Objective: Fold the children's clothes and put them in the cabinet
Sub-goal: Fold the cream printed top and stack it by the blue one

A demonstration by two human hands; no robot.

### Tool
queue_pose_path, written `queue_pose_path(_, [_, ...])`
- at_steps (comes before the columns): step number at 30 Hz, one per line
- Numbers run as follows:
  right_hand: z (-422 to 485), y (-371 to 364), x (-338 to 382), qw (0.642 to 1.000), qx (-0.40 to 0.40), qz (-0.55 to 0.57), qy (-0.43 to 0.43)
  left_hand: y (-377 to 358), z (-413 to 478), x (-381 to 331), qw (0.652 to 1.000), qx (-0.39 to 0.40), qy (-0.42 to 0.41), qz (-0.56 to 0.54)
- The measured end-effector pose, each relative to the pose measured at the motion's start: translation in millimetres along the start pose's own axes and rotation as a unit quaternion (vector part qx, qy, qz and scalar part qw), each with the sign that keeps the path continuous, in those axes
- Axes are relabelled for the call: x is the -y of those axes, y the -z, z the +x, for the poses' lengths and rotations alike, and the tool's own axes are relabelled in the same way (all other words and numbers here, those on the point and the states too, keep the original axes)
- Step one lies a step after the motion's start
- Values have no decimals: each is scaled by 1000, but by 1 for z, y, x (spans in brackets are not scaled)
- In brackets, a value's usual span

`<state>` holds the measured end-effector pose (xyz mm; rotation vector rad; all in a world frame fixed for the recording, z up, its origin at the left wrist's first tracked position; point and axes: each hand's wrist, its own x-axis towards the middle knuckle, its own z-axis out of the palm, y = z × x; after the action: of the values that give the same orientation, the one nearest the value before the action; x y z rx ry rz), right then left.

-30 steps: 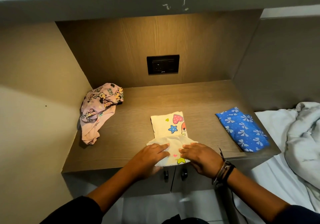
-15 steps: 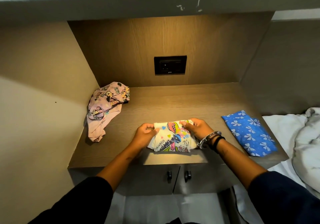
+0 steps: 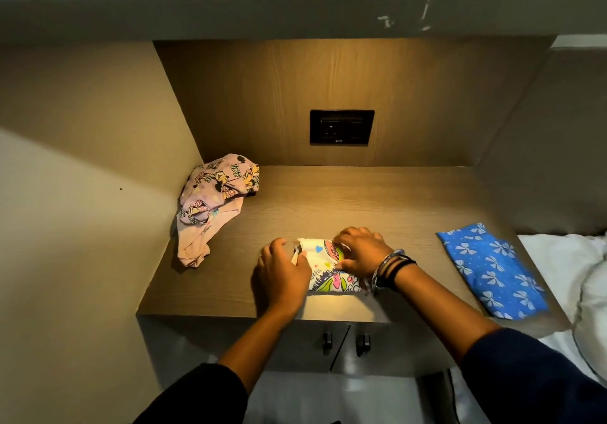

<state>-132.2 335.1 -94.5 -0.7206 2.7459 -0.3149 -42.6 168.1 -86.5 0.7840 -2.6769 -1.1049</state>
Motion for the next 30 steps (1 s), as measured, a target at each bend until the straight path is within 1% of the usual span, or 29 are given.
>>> queue_pose_path(1, [5, 5, 0, 1000, 21, 5, -22, 2, -6, -1, 1000, -20, 3, -18])
queue_pose_path(2, [9, 9, 1, 998, 42, 8, -42, 4, -13, -3, 998, -33, 10, -61])
queue_pose_path(4, [15, 17, 1, 992, 98, 25, -73, 4, -29, -5, 982, -23, 67, -174])
queue_pose_path(6, [16, 17, 2, 980, 148, 81, -105, 0, -40, -4, 948, 25, 177, -263])
queue_pose_path(8, [12, 12, 1, 969, 158, 136, -133, -5, -43, -2, 907, 80, 276, -307])
queue_pose_path(10, [5, 7, 1, 961, 141, 180, -154, -8, -41, -6, 893, 121, 305, -309])
queue_pose_path(13, [-9, 3, 3, 950, 110, 235, -173, -8, -37, -19, 876, 169, 315, -323])
queue_pose_path(15, [-23, 3, 2, 934, 77, 300, -177, -8, -37, -29, 876, 194, 308, -316])
queue_pose_path(17, [-40, 8, -4, 904, 45, 389, -174, -8, -40, -42, 882, 215, 279, -314])
queue_pose_path(19, [-62, 18, -18, 860, 9, 481, -167, -15, -40, -55, 874, 231, 239, -354])
queue_pose_path(21, [-86, 30, -39, 820, -25, 548, -162, -26, -43, -74, 842, 269, 200, -422])
queue_pose_path(22, [-99, 37, -54, 807, -51, 565, -164, -34, -47, -87, 822, 296, 181, -451])
queue_pose_path(24, [-122, 47, -83, 787, -112, 579, -180, -54, -56, -114, 790, 340, 152, -487])
queue_pose_path(26, [-145, 57, -118, 774, -176, 571, -209, -83, -68, -141, 771, 368, 137, -502])
queue_pose_path(28, [-165, 62, -153, 772, -214, 547, -241, -116, -79, -167, 775, 384, 130, -484])
queue_pose_path(30, [-182, 59, -181, 780, -227, 517, -271, -149, -90, -186, 804, 380, 116, -441])
